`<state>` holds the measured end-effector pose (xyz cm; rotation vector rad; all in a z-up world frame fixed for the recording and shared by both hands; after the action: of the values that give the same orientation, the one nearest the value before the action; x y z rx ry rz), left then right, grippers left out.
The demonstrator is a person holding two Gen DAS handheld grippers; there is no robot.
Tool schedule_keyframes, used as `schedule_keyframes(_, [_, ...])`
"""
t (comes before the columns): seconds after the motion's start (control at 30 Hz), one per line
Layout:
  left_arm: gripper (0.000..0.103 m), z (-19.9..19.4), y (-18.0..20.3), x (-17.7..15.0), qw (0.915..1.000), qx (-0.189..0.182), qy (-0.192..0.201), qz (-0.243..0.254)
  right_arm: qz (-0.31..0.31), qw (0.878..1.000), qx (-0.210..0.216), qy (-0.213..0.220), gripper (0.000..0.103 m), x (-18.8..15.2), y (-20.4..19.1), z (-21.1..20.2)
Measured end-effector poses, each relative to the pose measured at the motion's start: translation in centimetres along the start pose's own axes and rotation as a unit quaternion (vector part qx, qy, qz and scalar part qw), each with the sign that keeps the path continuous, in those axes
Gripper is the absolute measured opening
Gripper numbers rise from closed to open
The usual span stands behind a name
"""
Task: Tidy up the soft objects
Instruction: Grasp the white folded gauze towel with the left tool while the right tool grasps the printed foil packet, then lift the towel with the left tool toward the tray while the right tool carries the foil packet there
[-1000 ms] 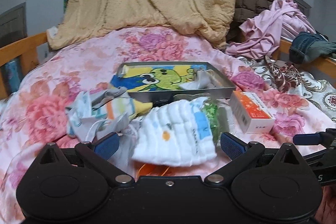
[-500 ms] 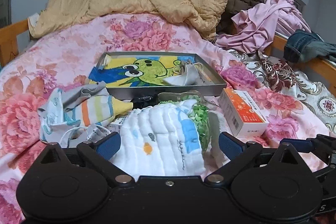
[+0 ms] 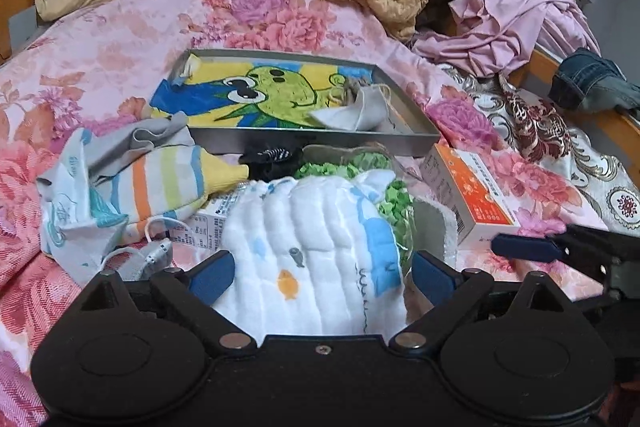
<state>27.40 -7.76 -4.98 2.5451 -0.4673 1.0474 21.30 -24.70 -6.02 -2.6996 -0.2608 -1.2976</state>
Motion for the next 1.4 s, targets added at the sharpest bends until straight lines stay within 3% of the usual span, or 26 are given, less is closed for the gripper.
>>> schedule_keyframes(0.1, [0.095,0.4,-0.1,0.0,1.0000,0.001,-0.005,0.001,-0.007,1.000,0.010,-0.001,0.069,0.2,0.0,0.5])
schedule_keyframes(0.27, [0.095,0.8,-0.3,0.3,0.9999,0.001,-0.014,0.004,-0.021,1.000,0.022,0.003,0.056,0.2,-0.5,0.6])
schedule_keyframes(0.7, [0.083,1.5,-0.5,0.1,0.9994,0.008,-0.030,0.018,-0.045,0.998,0.034,-0.016,0.055,-0.4,-1.6,1.4])
schedule_keyframes(0.77, [0.080,1.6,-0.4,0.1,0.9992,0.011,-0.032,0.019,-0.044,0.999,0.026,-0.018,0.045,-0.5,-1.5,1.5])
schedule_keyframes(0.87, [0.070,1.5,-0.4,0.1,0.9992,0.017,-0.032,0.017,-0.039,0.999,0.022,-0.014,0.030,-0.4,-1.2,1.3])
schedule_keyframes(1.03, [0.047,1.2,-0.6,0.1,0.9990,0.029,-0.034,0.008,-0.047,0.999,0.012,-0.017,0.026,-0.6,-1.2,1.3])
schedule_keyframes(1.27, [0.031,0.7,-0.1,0.4,0.9985,0.045,-0.031,0.002,-0.042,0.999,0.006,-0.006,0.016,-0.6,-0.9,0.9])
schedule_keyframes(1.4, [0.023,0.0,0.8,0.6,0.9988,0.047,-0.016,0.003,-0.065,0.998,0.007,0.024,0.016,-0.4,-1.6,0.0])
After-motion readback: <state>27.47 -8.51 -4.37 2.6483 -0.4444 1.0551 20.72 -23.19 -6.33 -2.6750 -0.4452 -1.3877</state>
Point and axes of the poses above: each gripper's, at about its wrist camera, not at the fingertips, and z roughly the way its jaws point, y to its right, x to its top, the point moved 3 cm from there along z, roughly the way its jaws point, and after that the axes turned 1 degree about x, right-handed, at the moved point
